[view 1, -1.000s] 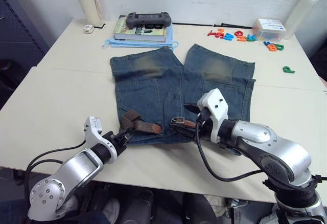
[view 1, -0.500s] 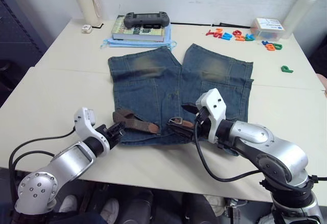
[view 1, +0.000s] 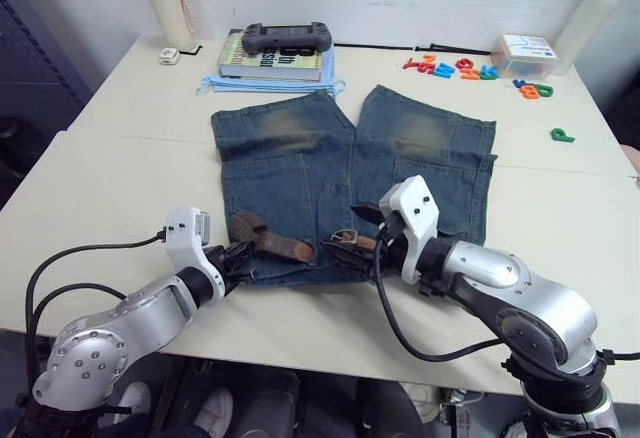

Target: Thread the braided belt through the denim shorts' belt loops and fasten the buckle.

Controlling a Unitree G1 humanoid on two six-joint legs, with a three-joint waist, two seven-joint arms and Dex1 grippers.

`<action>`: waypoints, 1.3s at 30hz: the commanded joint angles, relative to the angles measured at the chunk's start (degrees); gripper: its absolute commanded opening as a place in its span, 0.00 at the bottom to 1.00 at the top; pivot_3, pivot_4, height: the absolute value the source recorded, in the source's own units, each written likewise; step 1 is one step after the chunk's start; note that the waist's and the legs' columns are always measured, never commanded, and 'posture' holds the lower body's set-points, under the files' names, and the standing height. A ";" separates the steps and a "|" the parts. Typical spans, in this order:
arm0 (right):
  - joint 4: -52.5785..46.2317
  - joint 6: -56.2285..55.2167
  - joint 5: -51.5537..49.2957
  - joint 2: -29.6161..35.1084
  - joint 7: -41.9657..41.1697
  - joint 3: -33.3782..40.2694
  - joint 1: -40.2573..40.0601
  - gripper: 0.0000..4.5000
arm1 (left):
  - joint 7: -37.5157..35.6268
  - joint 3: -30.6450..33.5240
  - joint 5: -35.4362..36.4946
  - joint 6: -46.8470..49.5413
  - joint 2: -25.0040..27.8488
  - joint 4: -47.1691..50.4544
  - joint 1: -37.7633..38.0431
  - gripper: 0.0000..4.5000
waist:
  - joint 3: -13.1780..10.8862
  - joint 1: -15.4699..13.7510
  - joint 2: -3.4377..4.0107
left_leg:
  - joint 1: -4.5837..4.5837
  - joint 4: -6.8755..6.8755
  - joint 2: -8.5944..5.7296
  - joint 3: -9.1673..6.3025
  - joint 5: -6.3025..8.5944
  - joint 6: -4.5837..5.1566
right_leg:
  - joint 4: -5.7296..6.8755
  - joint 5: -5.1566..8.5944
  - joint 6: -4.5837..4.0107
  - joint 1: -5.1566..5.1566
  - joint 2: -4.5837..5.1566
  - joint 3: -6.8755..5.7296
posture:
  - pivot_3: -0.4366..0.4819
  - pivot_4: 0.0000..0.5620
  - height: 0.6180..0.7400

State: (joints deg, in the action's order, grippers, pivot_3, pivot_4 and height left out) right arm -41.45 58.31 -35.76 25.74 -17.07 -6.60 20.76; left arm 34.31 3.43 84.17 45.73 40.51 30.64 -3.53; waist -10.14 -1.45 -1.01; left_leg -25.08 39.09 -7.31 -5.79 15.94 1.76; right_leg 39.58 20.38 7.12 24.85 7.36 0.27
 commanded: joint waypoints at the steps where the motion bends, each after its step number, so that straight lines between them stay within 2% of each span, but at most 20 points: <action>1: -3.54 0.62 -0.76 -0.84 1.00 0.16 -0.50 0.99 | 1.33 -0.21 -2.78 2.46 0.09 -0.68 0.73 0.00 | 0.00 0.06 0.00 | 0.01 0.00 0.00 0.00 0.00 0.00 | 0.00 0.00 0.00 0.00 0.00 0.01 | 0.48 0.27 0.40; 9: -4.23 1.44 -0.68 -1.46 1.74 0.08 -1.27 0.99 | -3.03 -1.44 -8.26 5.36 -1.21 1.18 -0.22 0.00 | 0.01 0.08 0.01 | 0.06 0.00 0.01 0.01 -0.02 -0.03 | 0.07 0.00 0.00 -0.01 -0.01 0.01 | 0.48 0.27 0.40; 18: -4.10 1.46 -0.19 -1.88 2.10 -0.21 -1.49 0.99 | -9.15 -2.68 -7.23 6.26 -7.08 1.47 -3.79 0.00 | 0.00 -0.17 0.01 | 0.01 0.00 -0.02 0.00 -0.01 -0.01 | 0.00 -0.01 0.02 -0.02 0.00 -0.03 | 0.48 0.27 0.40; 28: -4.21 1.32 -0.03 -1.45 2.04 0.38 -1.45 0.99 | -13.44 -4.81 -11.04 10.50 -8.11 -0.05 -7.40 0.00 | 0.01 -0.06 0.01 | 0.02 0.01 -0.03 0.00 -0.01 0.00 | 0.02 -0.02 0.03 -0.03 0.01 -0.02 | 0.48 0.27 0.40; 33: -4.33 0.83 1.09 2.09 0.39 1.09 -1.82 0.99 | -13.81 -2.41 -13.77 10.87 -7.74 -1.73 -6.07 0.00 | 0.00 -0.06 0.01 | 0.03 0.01 -0.04 0.01 -0.01 0.00 | 0.05 -0.02 0.03 -0.03 0.01 -0.02 | 0.48 0.27 0.40; 39: -3.12 -2.06 6.09 5.22 0.31 -2.16 -1.88 0.99 | -15.21 -1.25 -15.69 11.38 -8.26 -1.70 -6.25 0.00 | 0.01 0.09 0.01 | 0.03 0.01 -0.02 0.01 -0.02 -0.01 | 0.05 -0.02 0.03 -0.02 0.00 -0.02 | 0.48 0.27 0.40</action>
State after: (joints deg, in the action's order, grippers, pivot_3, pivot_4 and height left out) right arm -42.72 58.21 -31.11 30.79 -16.69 -7.71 18.98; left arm 19.74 1.23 69.26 56.94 32.39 28.32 -9.90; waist -10.14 -1.37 -1.00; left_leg -25.04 39.10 -7.32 -5.78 15.91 1.74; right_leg 39.64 20.36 7.15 24.83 7.35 0.25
